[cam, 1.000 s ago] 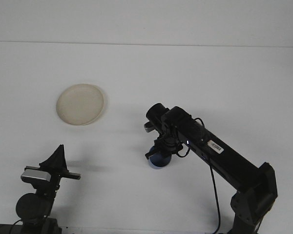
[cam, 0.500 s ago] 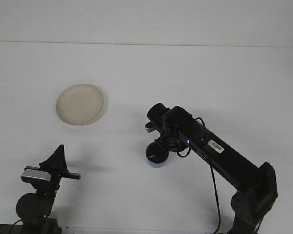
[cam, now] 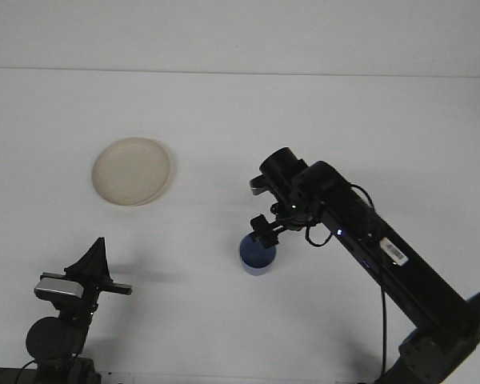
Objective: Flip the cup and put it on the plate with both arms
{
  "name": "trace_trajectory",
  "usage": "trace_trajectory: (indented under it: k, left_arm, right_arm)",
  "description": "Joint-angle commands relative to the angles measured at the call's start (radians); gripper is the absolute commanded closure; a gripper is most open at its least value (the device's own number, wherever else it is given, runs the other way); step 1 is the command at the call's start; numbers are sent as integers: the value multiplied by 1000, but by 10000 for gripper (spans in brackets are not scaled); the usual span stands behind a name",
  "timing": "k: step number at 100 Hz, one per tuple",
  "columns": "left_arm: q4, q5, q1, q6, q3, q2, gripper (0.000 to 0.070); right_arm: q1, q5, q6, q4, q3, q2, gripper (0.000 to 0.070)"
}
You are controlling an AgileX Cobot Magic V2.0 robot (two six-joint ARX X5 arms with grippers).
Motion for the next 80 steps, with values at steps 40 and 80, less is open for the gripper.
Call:
trace_trajectory:
  k: [40, 80]
  left_arm:
    - [11, -3, 0, -1, -18, -2, 688]
    - [11, -3, 0, -1, -18, -2, 688]
  right_arm:
    - [-329, 43, -114, 20, -99, -318, 203]
    - [-456, 41, -96, 455, -663, -834, 203]
